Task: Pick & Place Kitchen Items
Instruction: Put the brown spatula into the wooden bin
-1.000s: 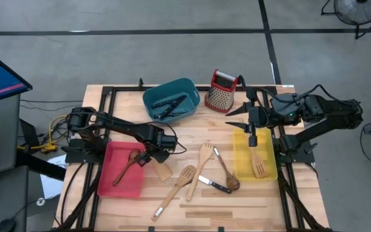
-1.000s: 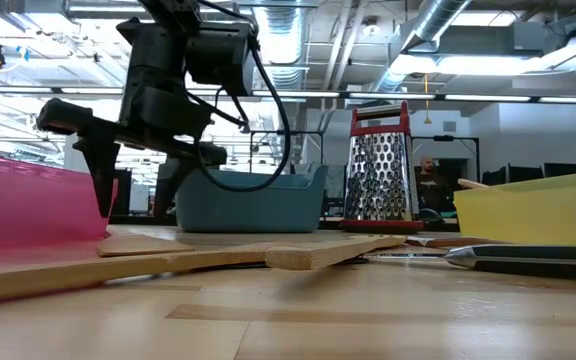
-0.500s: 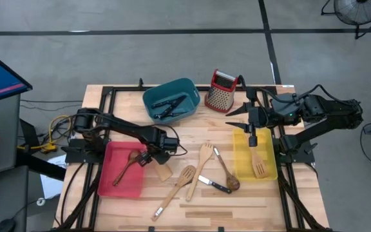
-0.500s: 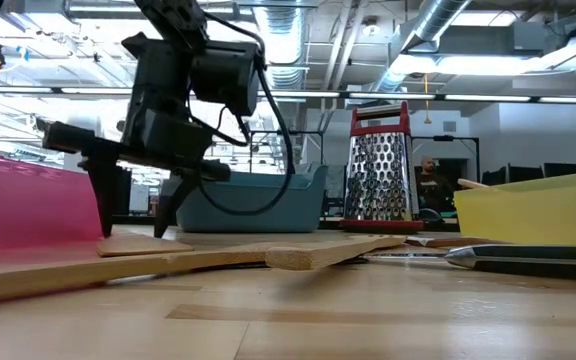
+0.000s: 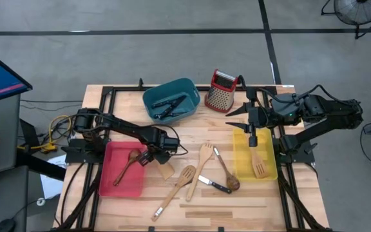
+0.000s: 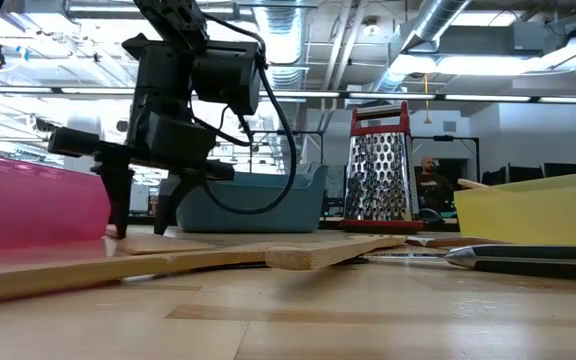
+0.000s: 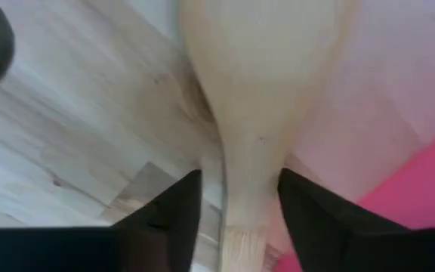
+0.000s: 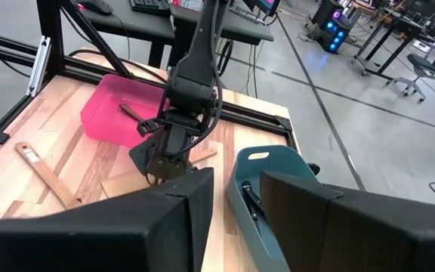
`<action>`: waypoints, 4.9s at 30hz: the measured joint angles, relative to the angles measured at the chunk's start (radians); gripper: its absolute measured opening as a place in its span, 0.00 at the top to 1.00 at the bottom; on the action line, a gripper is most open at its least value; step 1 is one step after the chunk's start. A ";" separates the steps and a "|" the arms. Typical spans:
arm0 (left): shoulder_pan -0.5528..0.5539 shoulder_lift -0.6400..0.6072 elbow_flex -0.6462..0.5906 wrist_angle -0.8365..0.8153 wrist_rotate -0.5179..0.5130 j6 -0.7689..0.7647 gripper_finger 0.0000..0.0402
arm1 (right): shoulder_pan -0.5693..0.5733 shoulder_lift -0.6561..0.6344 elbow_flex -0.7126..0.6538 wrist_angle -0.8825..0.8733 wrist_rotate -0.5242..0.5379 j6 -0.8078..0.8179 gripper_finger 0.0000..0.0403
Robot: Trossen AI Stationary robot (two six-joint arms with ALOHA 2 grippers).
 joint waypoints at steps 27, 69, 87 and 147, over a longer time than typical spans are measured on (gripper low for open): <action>0.000 0.003 0.140 0.056 -0.060 0.017 0.85 | 0.000 0.000 0.000 0.000 0.000 0.000 0.70; -0.011 -0.751 0.208 0.620 0.312 -0.620 0.85 | 0.000 0.000 0.000 0.004 0.000 0.000 0.70; -0.013 -0.752 0.208 0.882 0.583 -0.679 0.85 | 0.000 0.007 0.000 0.005 0.000 0.001 0.70; -0.531 -0.724 0.208 1.218 1.047 -0.710 0.85 | -0.033 0.112 0.000 0.084 0.000 -0.006 0.70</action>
